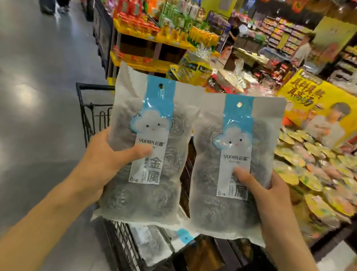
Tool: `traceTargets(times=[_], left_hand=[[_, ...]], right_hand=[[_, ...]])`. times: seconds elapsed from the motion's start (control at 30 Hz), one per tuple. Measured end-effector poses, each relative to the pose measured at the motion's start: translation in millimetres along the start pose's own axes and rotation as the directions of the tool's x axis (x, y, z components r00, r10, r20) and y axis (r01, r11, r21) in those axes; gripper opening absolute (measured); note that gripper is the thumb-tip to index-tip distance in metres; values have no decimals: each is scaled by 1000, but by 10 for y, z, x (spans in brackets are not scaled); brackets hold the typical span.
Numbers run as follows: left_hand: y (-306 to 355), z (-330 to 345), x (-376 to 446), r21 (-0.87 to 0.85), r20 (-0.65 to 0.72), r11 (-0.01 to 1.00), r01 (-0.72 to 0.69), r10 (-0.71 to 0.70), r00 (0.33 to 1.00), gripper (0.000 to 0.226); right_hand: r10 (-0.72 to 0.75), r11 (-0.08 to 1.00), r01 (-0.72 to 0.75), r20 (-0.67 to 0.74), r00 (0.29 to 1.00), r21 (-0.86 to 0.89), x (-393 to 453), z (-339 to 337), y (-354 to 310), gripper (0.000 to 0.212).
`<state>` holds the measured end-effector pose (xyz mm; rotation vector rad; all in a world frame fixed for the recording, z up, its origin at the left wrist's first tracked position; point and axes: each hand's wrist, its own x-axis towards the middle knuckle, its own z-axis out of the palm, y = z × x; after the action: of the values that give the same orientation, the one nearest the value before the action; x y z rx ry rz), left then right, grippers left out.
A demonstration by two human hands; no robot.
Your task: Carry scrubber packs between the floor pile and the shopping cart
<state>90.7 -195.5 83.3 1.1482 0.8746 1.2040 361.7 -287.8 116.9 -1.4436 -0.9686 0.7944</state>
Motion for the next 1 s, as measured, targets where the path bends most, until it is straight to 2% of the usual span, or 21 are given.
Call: traceTargets(times=[0.13,0.3,0.43,0.6,0.73,0.87,1.0], left_hand=[[-277,-41,283,-11,-110,998,56,-57,992,44],[-730,117,550,-16,-270,992,124,-123,955,42],[-1117,413,654,-44,-430,978,202,-201,880,45],[-1598,762,758,-69,-559,960,272,-263,786,43],[-2023,918,767,-89,-592,931,354,-336,733,57],[-2551,971,771,-127,-573,891,435,-424,702,49],[-3116,927,755,-172,-602,858,484,-480,638,40]], right_hand=[[37,999,-34,114,993,-29,600,137,270,23],[118,993,-105,298,947,-58,1399,165,760,35],[168,986,-153,426,889,-69,1930,91,1170,32],[248,969,-207,541,803,-137,2374,-82,1771,33],[342,939,-308,523,781,-154,2497,-211,2210,33],[446,894,-408,459,768,-185,2555,-281,2733,27],[520,853,-452,470,713,-260,2623,-273,3263,24]])
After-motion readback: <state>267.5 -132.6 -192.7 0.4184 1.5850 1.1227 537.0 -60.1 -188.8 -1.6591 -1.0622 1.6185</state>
